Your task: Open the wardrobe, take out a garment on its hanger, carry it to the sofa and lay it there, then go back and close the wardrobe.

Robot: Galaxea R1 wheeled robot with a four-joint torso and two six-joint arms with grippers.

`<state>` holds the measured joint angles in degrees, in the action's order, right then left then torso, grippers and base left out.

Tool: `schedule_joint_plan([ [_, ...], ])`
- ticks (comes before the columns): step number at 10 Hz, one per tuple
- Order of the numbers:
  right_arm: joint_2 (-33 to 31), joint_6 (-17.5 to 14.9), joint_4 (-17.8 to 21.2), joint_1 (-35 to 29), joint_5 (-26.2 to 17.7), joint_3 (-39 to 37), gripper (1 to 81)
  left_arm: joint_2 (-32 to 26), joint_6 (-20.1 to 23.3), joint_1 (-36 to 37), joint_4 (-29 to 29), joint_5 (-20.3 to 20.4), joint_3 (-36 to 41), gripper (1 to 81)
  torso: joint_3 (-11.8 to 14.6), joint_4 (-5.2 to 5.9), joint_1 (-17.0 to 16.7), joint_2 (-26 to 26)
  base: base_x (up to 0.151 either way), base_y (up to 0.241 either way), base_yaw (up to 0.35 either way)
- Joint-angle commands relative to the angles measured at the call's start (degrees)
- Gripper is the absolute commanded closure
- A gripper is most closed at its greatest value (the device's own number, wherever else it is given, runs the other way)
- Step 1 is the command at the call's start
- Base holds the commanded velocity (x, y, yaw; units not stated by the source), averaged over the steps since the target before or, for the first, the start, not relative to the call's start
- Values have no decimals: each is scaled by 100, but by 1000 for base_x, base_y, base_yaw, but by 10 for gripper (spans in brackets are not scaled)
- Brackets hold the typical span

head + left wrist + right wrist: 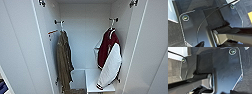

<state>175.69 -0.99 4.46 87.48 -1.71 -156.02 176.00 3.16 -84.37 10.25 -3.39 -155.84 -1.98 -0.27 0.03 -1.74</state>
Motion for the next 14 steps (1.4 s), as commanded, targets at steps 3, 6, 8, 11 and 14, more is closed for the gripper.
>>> schedule_joint_plan([
  [3, 30, 2, -16, -270, -357, 11, 10, -21, 18, 320, -58, -303, 1, 10, 0, 0, 2, 0, 92, 0, 0],
  [6, 30, 2, -16, -270, -348, 19, 10, -11, 18, 320, -58, -303, 1, 10, 0, 0, 2, 0, 92, 0, 0],
  [8, 65, 2, 2, -279, -357, 11, 10, -29, 18, 312, -58, -303, 1, 10, 0, 0, 0, 0, 92, 0, 0],
  [11, 65, 11, -7, -288, -357, -6, 10, -20, 18, 320, -58, -302, 1, 10, 0, -2, 0, -2, 92, 0, 0],
  [14, 65, 11, -16, -288, -357, -16, 10, -29, 18, 312, -58, -303, 1, 10, 0, -2, 0, -2, 92, 0, 0],
])
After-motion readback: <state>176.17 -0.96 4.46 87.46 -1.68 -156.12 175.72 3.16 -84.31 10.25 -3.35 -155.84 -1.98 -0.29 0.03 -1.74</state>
